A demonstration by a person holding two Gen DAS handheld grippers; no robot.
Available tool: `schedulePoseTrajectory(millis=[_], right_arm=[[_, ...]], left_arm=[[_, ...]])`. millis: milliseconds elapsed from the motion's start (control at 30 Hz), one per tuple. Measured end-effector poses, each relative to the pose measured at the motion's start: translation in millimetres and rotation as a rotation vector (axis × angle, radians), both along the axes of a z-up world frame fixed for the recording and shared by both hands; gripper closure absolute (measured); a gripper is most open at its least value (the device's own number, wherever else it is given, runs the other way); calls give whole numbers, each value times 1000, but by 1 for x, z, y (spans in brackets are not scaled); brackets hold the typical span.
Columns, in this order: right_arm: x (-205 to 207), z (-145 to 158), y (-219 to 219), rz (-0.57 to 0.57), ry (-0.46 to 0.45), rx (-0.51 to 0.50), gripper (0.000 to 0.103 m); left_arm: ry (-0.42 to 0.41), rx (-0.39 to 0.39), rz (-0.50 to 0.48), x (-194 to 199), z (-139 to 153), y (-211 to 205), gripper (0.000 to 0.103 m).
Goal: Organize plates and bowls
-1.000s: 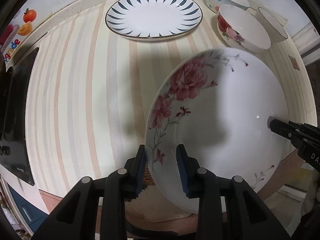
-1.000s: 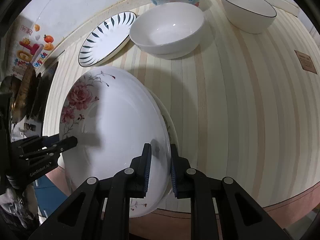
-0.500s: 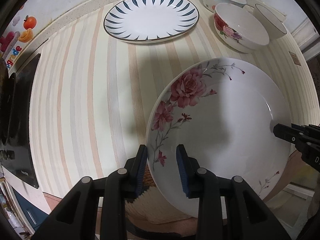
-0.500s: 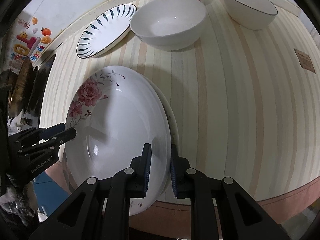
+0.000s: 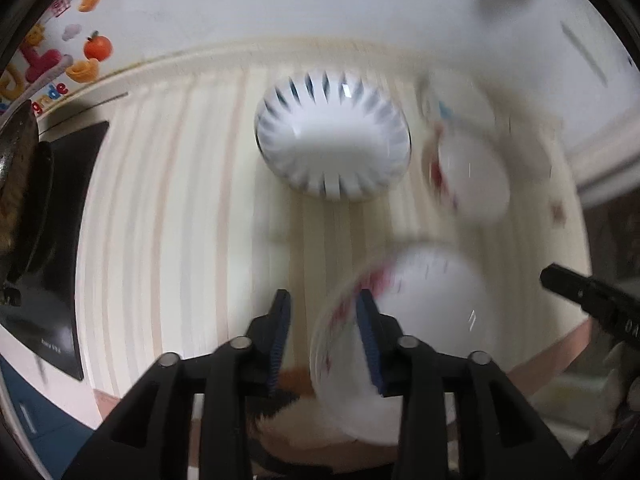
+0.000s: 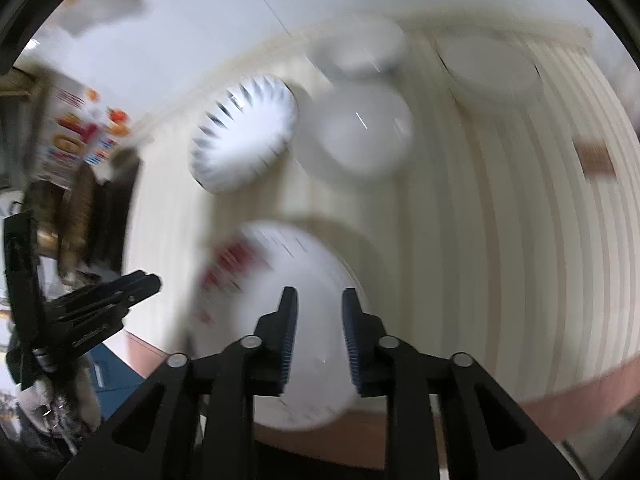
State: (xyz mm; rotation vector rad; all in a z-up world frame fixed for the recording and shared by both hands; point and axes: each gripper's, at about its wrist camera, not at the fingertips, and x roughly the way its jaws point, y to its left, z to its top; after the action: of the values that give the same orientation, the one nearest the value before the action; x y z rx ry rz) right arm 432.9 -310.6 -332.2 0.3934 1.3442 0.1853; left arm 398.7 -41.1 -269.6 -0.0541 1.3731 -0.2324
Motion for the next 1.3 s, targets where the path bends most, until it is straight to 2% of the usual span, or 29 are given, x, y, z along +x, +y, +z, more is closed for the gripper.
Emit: schedulePoseTrajectory(millis=[33, 67, 133, 200, 300, 400, 500, 667, 767, 900, 1100, 1300], right_arm=[[13, 9, 2, 3, -15, 15, 59], [28, 15, 3, 4, -28, 33, 56], [63, 24, 9, 13, -52, 59, 54], [105, 21, 16, 18, -55, 37, 54], [164, -5, 32, 39, -4, 25, 54], [203, -34, 50, 89, 48, -21, 55], [225, -63, 65, 140, 107, -80, 62], [233, -99, 72, 174, 181, -158, 69], [237, -112, 74, 183, 206, -169, 80], [235, -115, 76, 194, 176, -208, 84], [228, -105, 73, 198, 128, -201, 85], [211, -72, 68, 194, 77, -179, 85]], left_arm=[[-2, -9, 14, 12, 1, 9, 70], [-7, -9, 32, 29, 1, 14, 70], [-17, 14, 65, 59, -3, 22, 70], [-3, 27, 93, 88, -16, 30, 70], [51, 38, 115, 127, -46, 34, 70], [98, 44, 109, 149, -71, 33, 70], [143, 55, 96, 163, -91, 27, 70], [188, 80, 52, 173, -120, 17, 70], [179, 78, 43, 172, -126, 13, 73], [162, 80, 57, 168, -125, 14, 78], [96, 88, 59, 154, -100, 12, 78], [41, 63, 64, 137, -58, 20, 78]])
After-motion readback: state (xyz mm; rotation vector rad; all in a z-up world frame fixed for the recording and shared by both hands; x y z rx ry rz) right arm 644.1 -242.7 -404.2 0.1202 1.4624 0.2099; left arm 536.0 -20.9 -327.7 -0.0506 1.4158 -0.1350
